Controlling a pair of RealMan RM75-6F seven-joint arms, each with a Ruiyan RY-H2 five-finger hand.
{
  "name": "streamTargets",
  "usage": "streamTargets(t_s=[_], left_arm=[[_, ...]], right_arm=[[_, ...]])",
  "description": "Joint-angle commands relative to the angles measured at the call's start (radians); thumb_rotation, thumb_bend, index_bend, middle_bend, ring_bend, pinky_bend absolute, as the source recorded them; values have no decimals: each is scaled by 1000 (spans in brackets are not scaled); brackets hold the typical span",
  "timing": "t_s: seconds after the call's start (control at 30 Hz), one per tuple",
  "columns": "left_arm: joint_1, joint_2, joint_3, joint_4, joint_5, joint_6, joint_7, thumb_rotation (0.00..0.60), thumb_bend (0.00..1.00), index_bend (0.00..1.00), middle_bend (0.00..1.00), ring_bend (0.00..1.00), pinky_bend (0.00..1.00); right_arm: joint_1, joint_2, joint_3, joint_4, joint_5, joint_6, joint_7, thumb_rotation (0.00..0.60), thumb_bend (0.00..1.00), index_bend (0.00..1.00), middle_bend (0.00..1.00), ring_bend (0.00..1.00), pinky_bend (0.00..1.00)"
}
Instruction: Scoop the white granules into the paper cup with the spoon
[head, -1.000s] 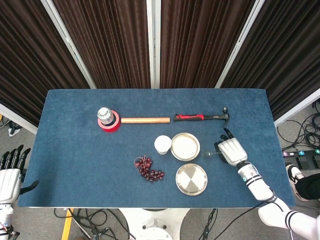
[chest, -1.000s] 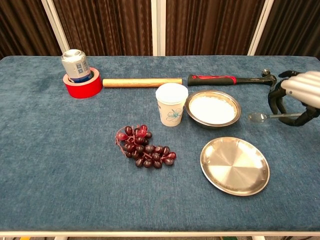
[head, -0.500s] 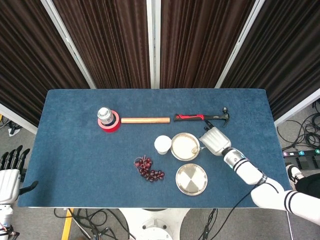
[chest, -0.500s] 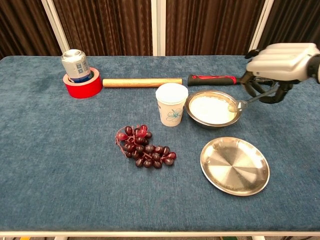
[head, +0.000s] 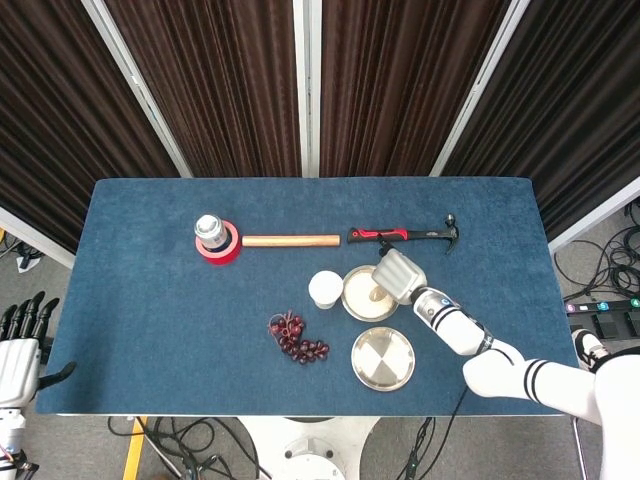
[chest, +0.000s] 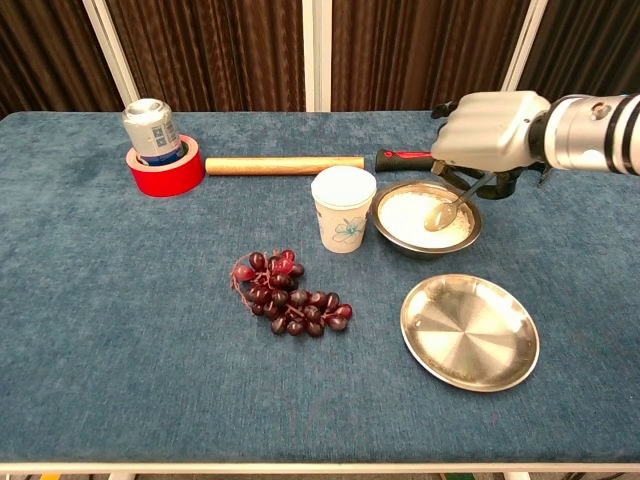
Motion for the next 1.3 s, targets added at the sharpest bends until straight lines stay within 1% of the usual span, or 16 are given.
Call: streamTargets(t_s=[0.03, 0.17, 0.27, 0.47, 0.6, 0.67, 0.9, 1.0, 1.17, 1.3], left_arm=[[0, -1, 0, 2, 0, 0, -2, 600, 102, 140, 98, 45, 42], [3, -1, 0, 3, -2, 3, -5, 600, 102, 140, 98, 45, 42], [5, -4, 2, 7, -3, 2, -8, 600, 102, 140, 98, 45, 42], [11, -8, 4, 18, -2, 7, -18, 600, 102, 140, 98, 45, 42], [10, -12, 4, 23, 1, 7, -20, 600, 102, 140, 98, 45, 42], [9, -12, 3, 23, 2, 8, -19, 600, 102, 140, 98, 45, 42], [5, -2, -1, 4, 4, 8, -2, 600, 102, 140, 98, 45, 42], [2, 4, -4, -8, 6, 10, 6, 600, 102, 140, 98, 45, 42], [1, 12, -5, -23, 4, 10, 18, 600, 102, 140, 98, 45, 42], [2, 13, -5, -24, 4, 10, 18, 600, 102, 140, 98, 45, 42]], right_arm=[[34, -28, -22, -1, 47, 23, -52, 600, 327, 636, 582, 246, 0], [53, -44, -40, -7, 71, 34, -81, 600, 327, 636, 582, 246, 0], [60, -52, -48, -11, 85, 43, -78, 600, 327, 636, 582, 246, 0], [42, -37, -43, -29, 91, 88, -8, 600, 327, 637, 582, 246, 0], [2, -17, -30, -38, 87, 127, 94, 600, 327, 637, 582, 246, 0], [-24, -11, -22, -35, 79, 140, 170, 600, 327, 637, 582, 246, 0], [-97, -10, 3, 13, 1, 162, 438, 600, 327, 638, 583, 246, 0], [-113, -6, 13, 29, -29, 155, 531, 600, 327, 638, 583, 246, 0], [-120, 19, 31, 17, -72, 146, 630, 600, 327, 638, 584, 246, 0], [-108, 57, 54, -37, -105, 142, 671, 600, 327, 638, 586, 261, 0]])
